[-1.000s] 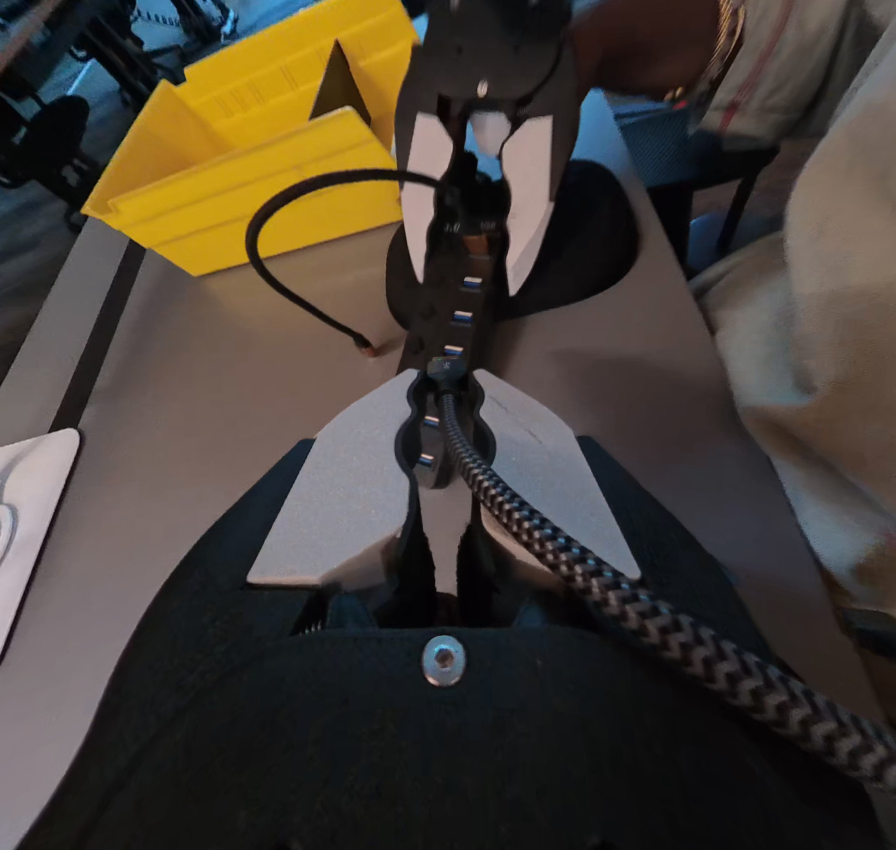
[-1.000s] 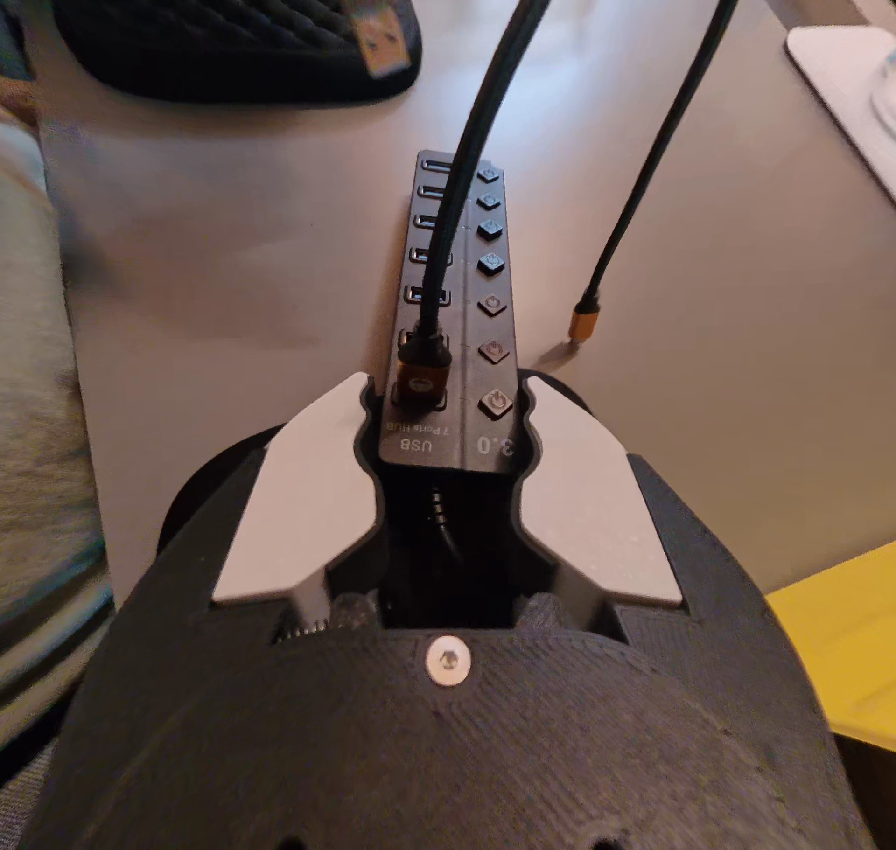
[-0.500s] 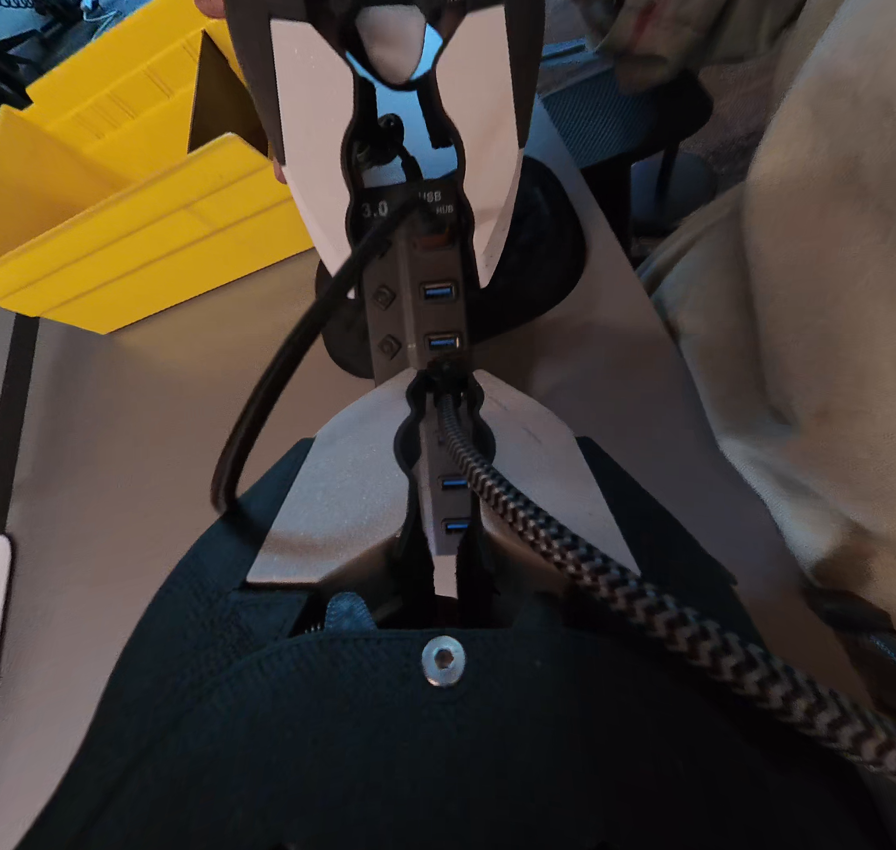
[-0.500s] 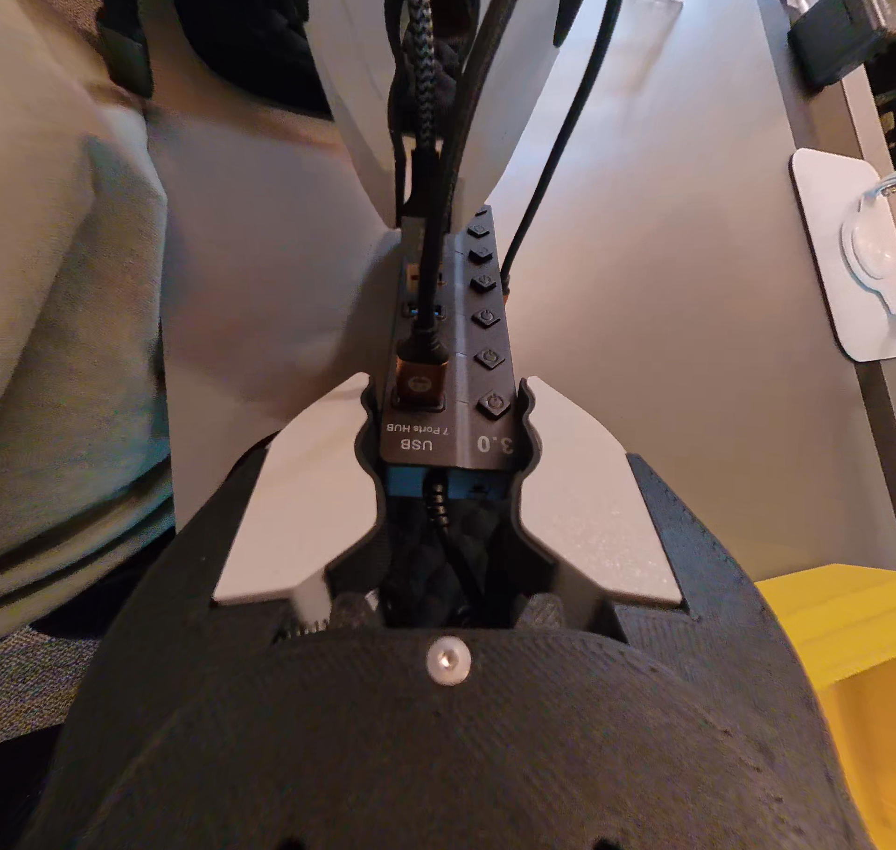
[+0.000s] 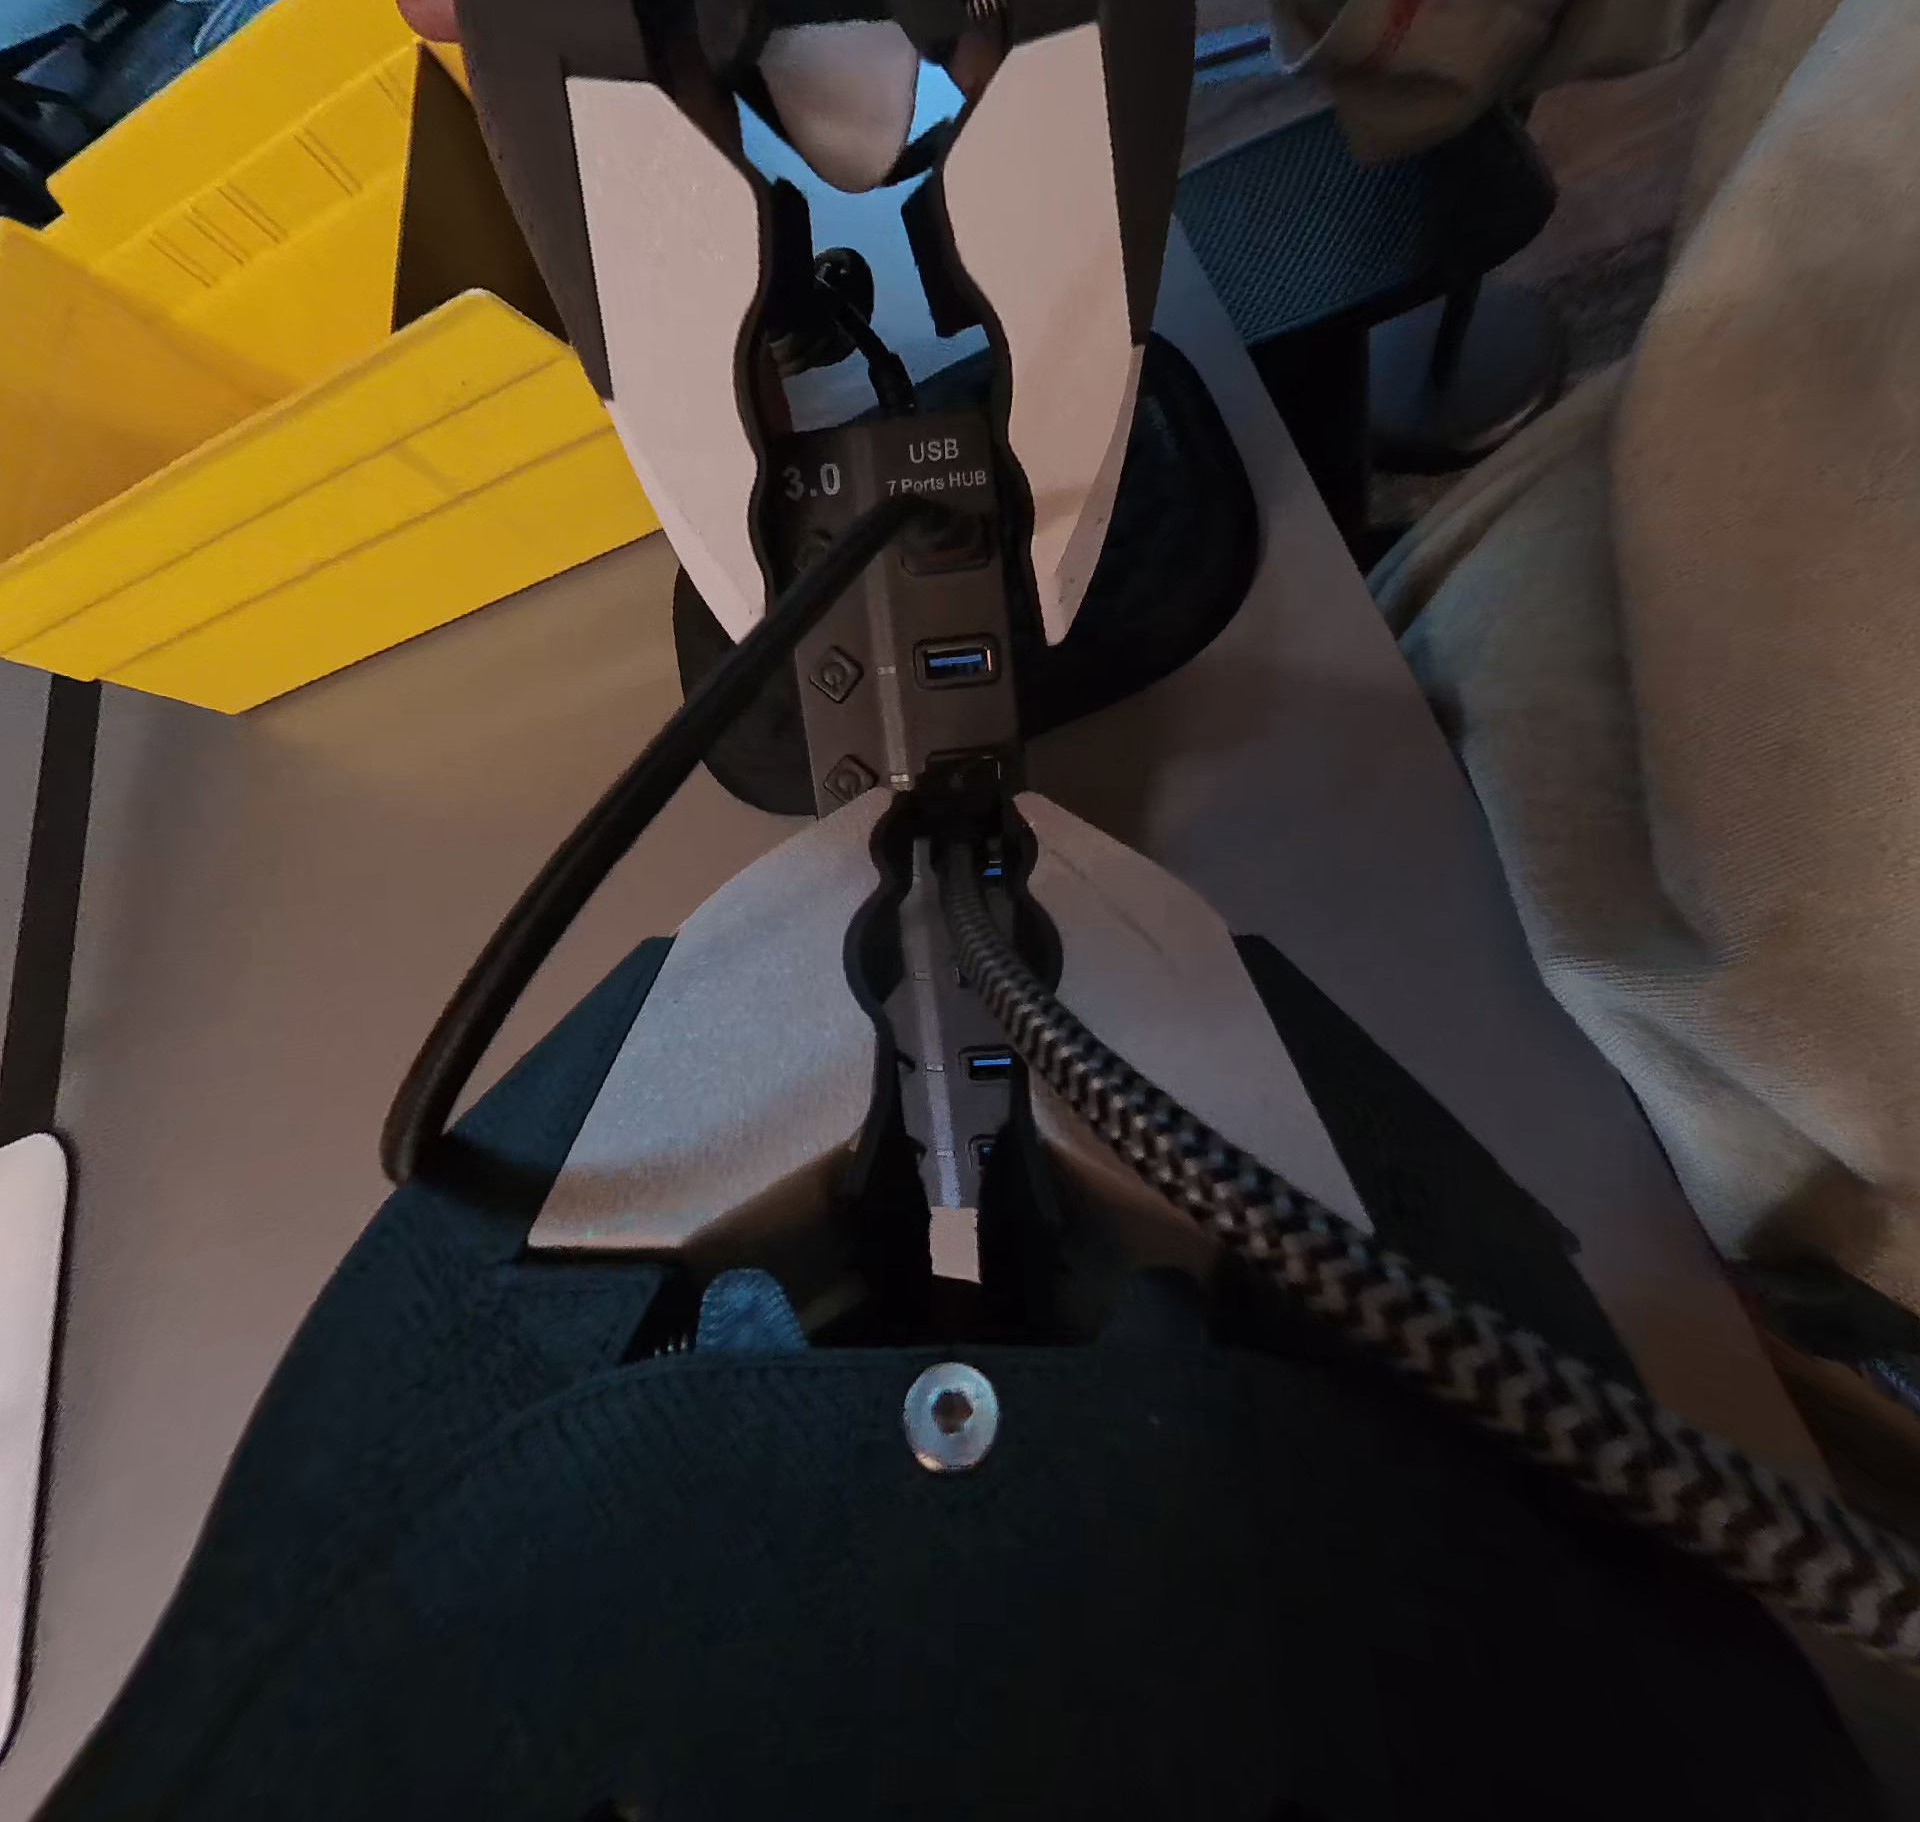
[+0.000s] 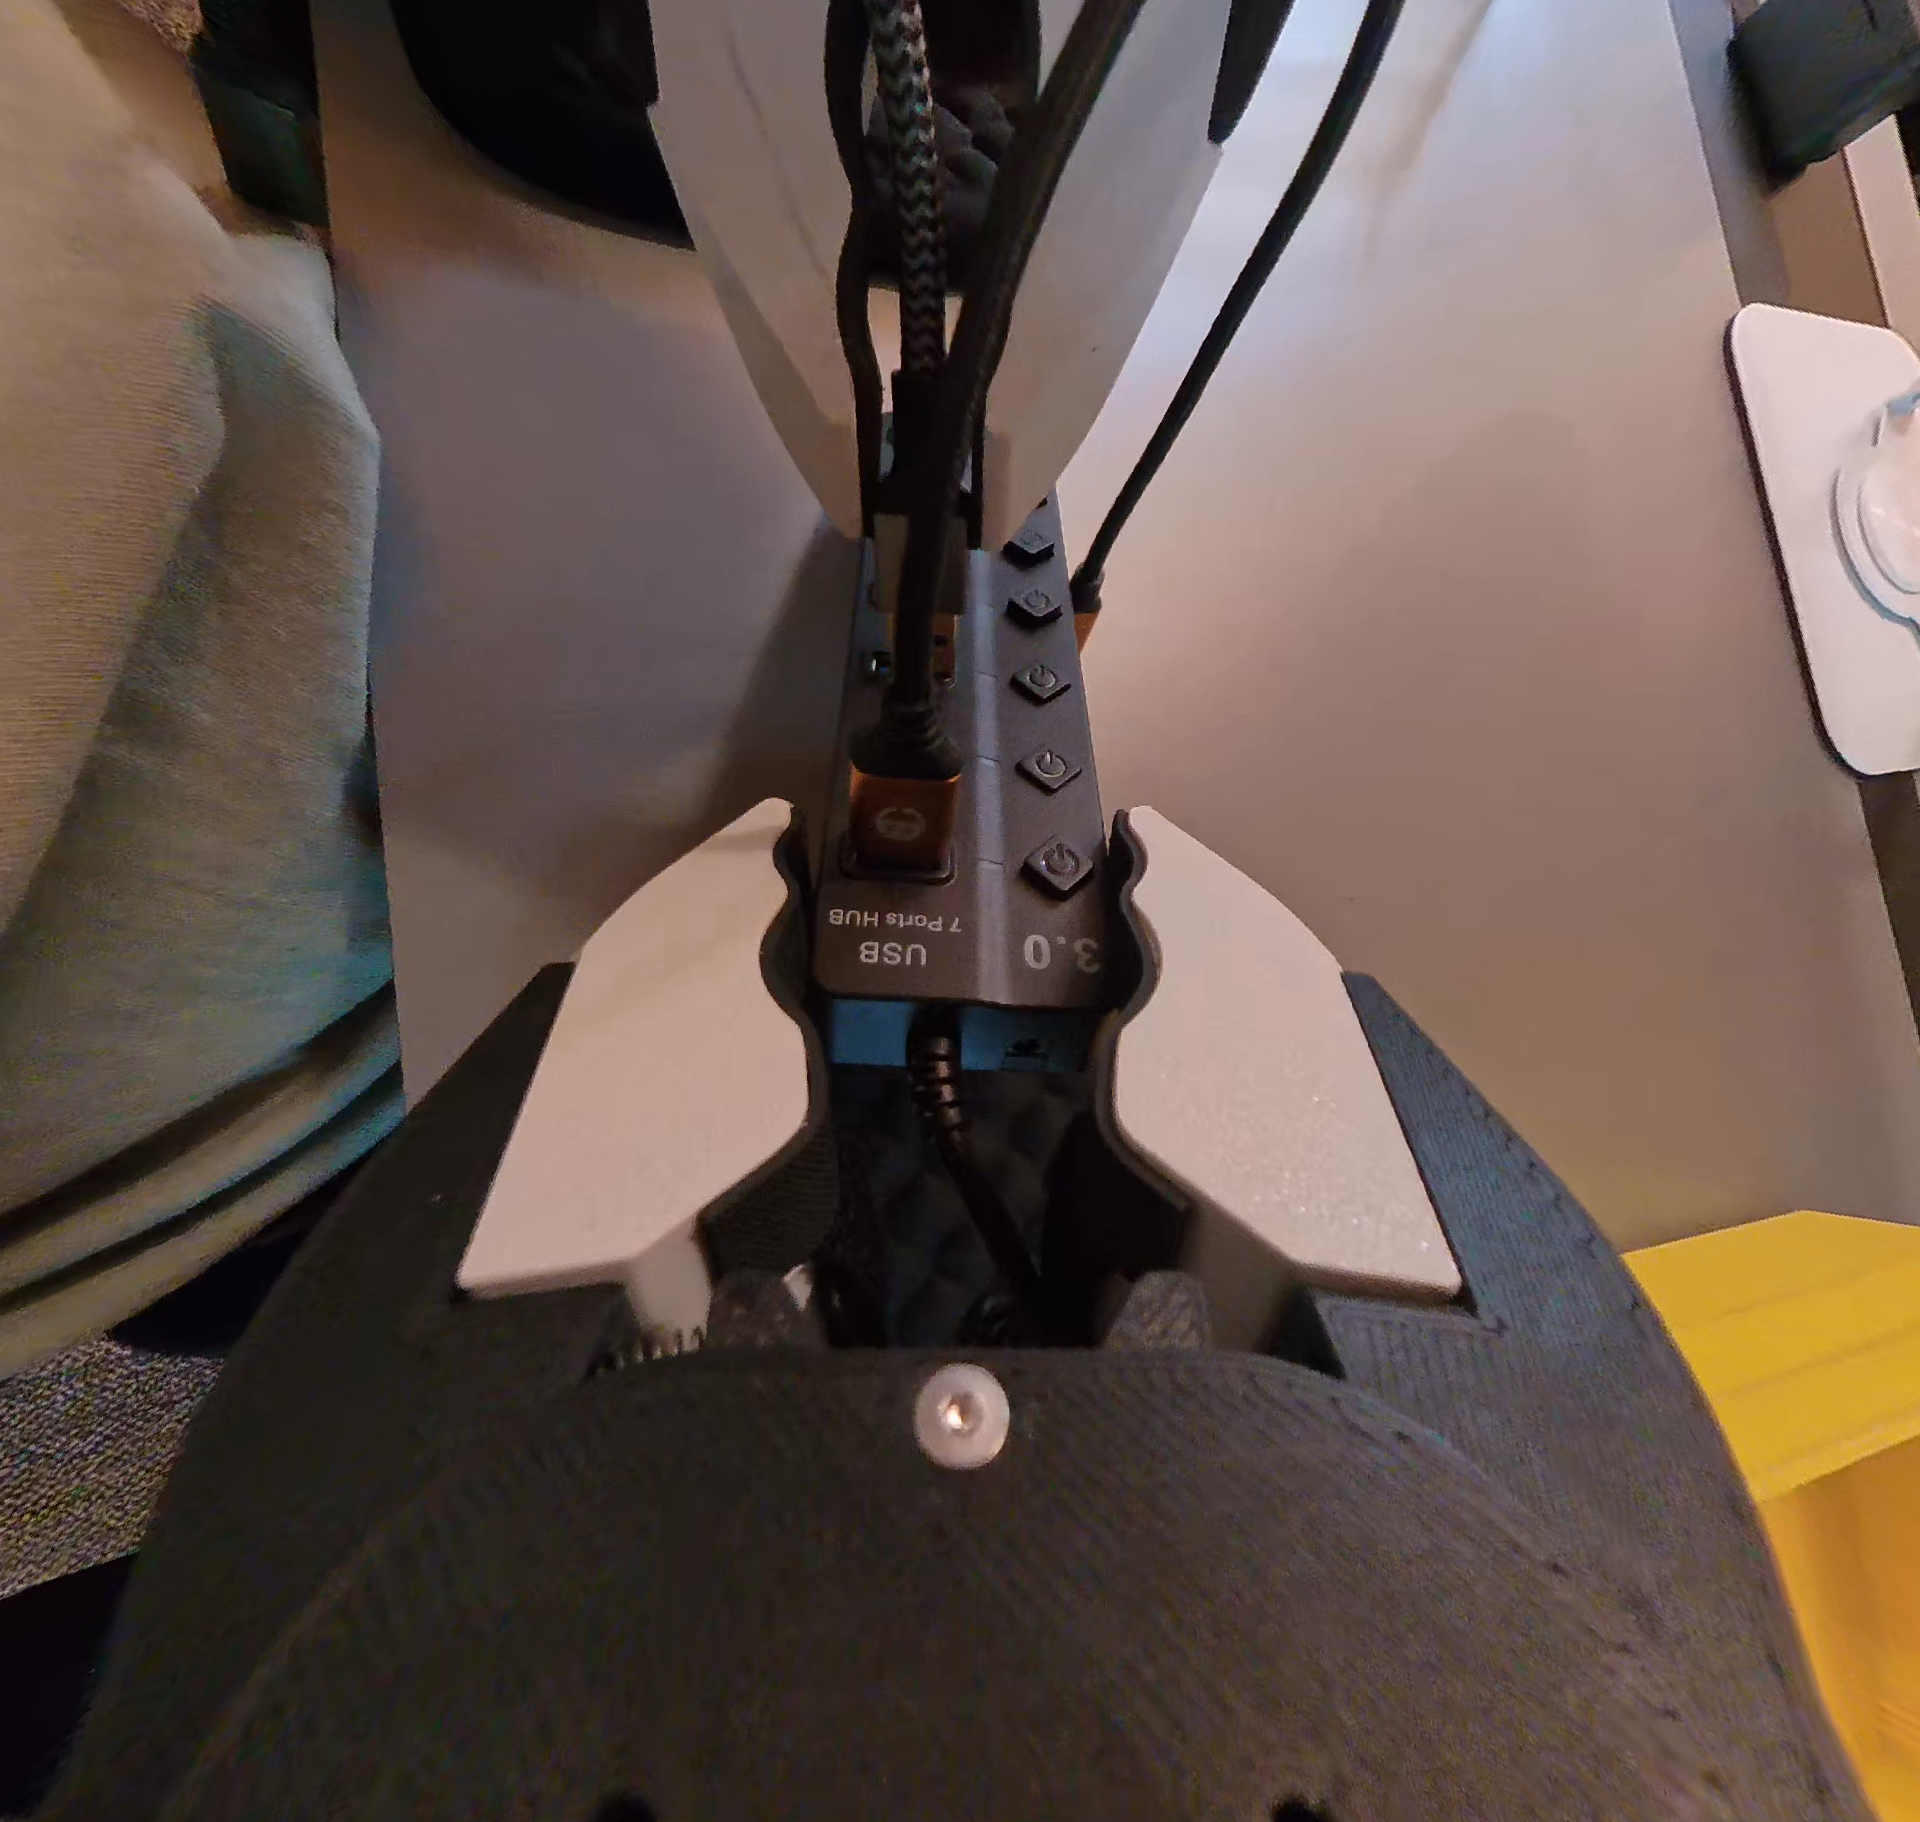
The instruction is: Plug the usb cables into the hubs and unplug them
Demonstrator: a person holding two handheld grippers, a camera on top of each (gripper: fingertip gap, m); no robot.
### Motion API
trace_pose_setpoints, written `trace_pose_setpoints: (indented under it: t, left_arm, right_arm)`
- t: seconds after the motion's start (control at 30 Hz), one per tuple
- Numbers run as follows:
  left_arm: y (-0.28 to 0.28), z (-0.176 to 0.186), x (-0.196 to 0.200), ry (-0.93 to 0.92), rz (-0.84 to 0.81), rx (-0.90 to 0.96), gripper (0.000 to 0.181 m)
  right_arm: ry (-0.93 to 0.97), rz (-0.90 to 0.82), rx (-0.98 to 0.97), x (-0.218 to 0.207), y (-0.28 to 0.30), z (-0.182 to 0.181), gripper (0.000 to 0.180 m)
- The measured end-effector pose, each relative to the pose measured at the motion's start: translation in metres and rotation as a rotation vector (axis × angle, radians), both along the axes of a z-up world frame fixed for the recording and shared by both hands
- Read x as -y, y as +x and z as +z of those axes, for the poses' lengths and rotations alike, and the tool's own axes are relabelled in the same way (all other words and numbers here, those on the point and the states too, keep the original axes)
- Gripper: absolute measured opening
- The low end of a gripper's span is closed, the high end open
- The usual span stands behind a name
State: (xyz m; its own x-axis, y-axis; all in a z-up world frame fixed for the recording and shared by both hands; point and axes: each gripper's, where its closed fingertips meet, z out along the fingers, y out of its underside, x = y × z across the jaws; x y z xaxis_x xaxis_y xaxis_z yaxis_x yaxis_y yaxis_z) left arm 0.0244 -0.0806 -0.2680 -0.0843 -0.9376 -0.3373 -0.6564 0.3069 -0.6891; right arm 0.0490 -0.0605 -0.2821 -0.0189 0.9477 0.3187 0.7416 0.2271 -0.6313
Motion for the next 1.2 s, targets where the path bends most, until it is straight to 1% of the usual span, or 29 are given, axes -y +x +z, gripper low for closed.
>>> trace_pose_setpoints:
  t: [0.1,0.23,0.4,0.53,0.7,0.77,0.87,0.93,1.0,1.1,1.2]
  left_arm:
    - [0.001,0.000,-0.001,0.002,0.011,-0.025,0.016]
    - [0.001,-0.004,0.000,-0.051,0.040,-0.056,0.016]
    - [0.002,-0.002,0.001,-0.095,0.044,-0.055,0.016]
    - [0.004,-0.003,0.002,-0.086,0.040,-0.070,0.017]
    - [0.009,-0.008,0.001,-0.061,0.024,-0.056,0.017]
    - [0.011,-0.016,0.002,-0.062,0.018,-0.093,0.018]
    - [0.016,-0.030,0.002,-0.067,-0.025,-0.161,0.018]
    - [0.017,-0.037,0.003,-0.134,-0.029,-0.147,0.018]
    - [0.018,-0.038,0.003,-0.154,-0.021,-0.121,0.018]
    - [0.018,-0.039,0.002,-0.131,-0.015,-0.175,0.018]
    - [0.018,-0.042,0.000,-0.121,-0.001,-0.223,0.018]
  right_arm:
    - [0.007,-0.012,0.000,-0.001,0.000,0.001,0.056]
    - [0.017,-0.020,-0.001,-0.001,-0.001,0.001,0.056]
    - [0.089,0.009,-0.041,0.001,-0.005,0.010,0.055]
    - [0.083,0.002,-0.068,0.000,-0.004,0.008,0.055]
    - [0.055,-0.032,-0.081,-0.002,0.002,0.001,0.055]
    - [0.050,-0.036,-0.065,-0.002,0.003,-0.004,0.052]
    - [0.078,-0.036,0.070,-0.003,0.007,-0.028,0.052]
    - [0.040,-0.043,0.061,-0.001,0.007,-0.039,0.052]
    - [0.021,-0.047,0.023,-0.001,0.007,-0.039,0.052]
    - [0.042,-0.037,0.045,-0.002,0.007,-0.040,0.051]
    - [0.012,-0.043,0.054,-0.003,0.008,-0.043,0.051]
